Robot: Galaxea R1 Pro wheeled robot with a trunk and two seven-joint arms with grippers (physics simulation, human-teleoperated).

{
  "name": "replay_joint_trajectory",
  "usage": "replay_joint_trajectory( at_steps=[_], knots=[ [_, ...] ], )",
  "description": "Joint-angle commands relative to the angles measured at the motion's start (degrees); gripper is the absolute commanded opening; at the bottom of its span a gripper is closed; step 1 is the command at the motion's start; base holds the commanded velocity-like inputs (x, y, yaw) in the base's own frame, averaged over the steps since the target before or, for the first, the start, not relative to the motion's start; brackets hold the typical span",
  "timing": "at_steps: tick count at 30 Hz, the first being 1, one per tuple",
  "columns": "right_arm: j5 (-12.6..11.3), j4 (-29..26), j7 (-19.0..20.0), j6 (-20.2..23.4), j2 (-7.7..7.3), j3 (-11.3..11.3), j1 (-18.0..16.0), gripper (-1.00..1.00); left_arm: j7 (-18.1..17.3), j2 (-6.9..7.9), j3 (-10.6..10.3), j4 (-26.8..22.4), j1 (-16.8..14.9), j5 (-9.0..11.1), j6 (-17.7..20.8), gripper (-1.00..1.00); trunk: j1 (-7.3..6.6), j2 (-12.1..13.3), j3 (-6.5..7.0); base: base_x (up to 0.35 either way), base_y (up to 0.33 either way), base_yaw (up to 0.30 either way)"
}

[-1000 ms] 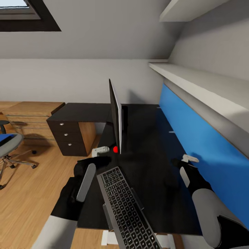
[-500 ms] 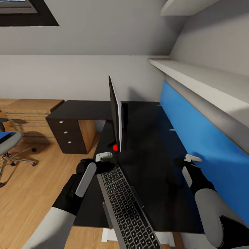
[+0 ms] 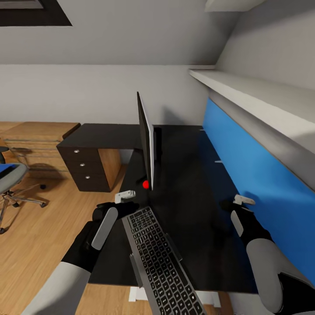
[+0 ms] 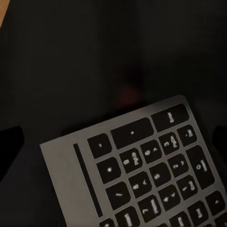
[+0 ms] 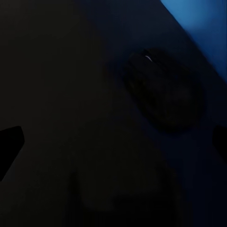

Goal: In the bedroom, organize the workspace by keeping the computer under the desk, ensuring the monitor is on the desk, placing the keyboard on the desk next to the monitor, placing the mouse on the desk next to the keyboard, moving the folder from the swivel chair onto the desk next to the mouse, stacking the notebook on top of the folder with the pen on top of the notebook, and positioning the swivel chair next to the desk.

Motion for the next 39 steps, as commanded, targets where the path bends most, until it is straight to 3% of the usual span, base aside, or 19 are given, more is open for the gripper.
replay_joint_trajectory(
  at_steps=[1, 18, 29, 39],
  knots=[
    [0.2, -0.1, -0.1, 0.3, 0.02, -0.1, 0.0, 1.00, 0.6, 0.01, -0.1, 0.0, 0.0, 0.6, 0.1, 1.00, 0.00, 0.0, -0.15, 0.000, 0.000, 0.000],
    [0.2, -1.2, -0.1, 0.5, 0.09, -0.1, 0.0, 1.00, 0.7, 0.15, 0.0, 0.1, 0.0, 0.3, -0.1, 1.00, 0.00, 0.0, -0.58, 0.000, 0.000, 0.000],
    [0.2, -2.3, -0.2, 0.9, 0.74, -0.2, 0.0, 1.00, 0.7, 1.31, 0.1, 0.1, 0.0, 0.2, -0.2, 1.00, 0.00, 0.0, -0.58, -0.002, -0.005, 0.000],
    [0.2, -2.2, -0.2, 0.9, 0.73, -0.2, 0.0, 1.00, 0.7, 1.34, 0.1, 0.1, 0.0, 0.2, -0.3, 1.00, 0.00, 0.0, -0.58, -0.044, -0.064, 0.000]
  ],
)
